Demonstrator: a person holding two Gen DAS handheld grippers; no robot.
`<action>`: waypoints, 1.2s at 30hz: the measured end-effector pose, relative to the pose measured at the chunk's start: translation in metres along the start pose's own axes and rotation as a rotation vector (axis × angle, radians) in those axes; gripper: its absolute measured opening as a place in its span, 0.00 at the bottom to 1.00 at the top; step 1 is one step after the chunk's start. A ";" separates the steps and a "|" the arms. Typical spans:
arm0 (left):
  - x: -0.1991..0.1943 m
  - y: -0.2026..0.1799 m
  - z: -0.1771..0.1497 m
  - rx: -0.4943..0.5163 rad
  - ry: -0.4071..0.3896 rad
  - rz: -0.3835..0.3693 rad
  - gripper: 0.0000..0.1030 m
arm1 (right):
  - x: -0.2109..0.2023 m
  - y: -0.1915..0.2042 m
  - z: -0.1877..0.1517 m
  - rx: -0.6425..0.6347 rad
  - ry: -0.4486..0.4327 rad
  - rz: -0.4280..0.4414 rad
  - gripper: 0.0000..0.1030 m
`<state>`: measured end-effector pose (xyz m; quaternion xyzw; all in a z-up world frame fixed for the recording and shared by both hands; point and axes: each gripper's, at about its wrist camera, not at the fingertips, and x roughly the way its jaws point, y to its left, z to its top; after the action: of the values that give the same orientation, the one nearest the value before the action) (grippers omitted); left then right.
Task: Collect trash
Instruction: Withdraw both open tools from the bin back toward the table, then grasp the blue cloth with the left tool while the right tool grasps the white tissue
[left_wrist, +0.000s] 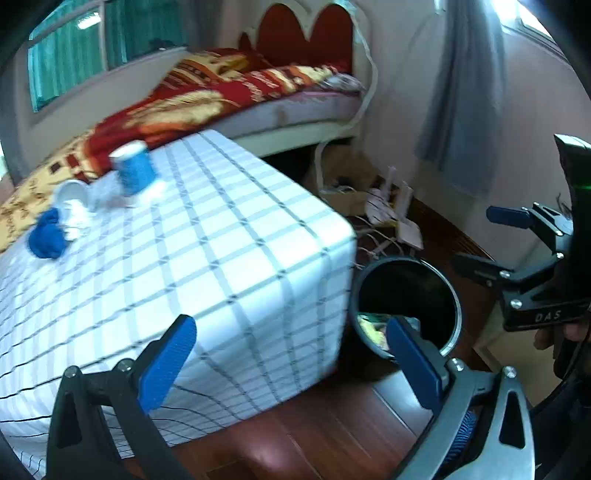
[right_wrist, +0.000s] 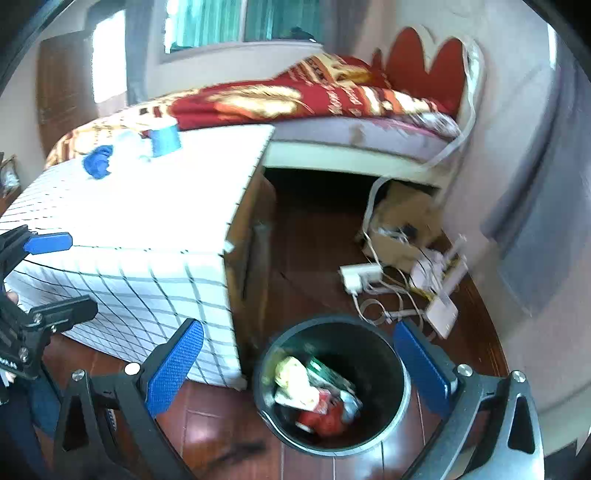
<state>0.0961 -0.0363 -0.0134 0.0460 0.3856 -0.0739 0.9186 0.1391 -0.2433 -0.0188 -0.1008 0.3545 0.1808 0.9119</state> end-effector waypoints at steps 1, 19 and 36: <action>-0.004 0.010 0.001 -0.012 -0.009 0.013 1.00 | 0.000 0.008 0.007 -0.011 -0.012 0.010 1.00; -0.027 0.203 -0.023 -0.288 -0.082 0.256 0.97 | 0.051 0.132 0.108 -0.078 -0.079 0.215 1.00; 0.039 0.304 0.021 -0.350 -0.097 0.292 0.86 | 0.162 0.216 0.202 -0.120 -0.025 0.363 0.78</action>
<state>0.1900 0.2563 -0.0186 -0.0624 0.3370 0.1256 0.9310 0.2863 0.0590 0.0060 -0.0873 0.3441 0.3641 0.8610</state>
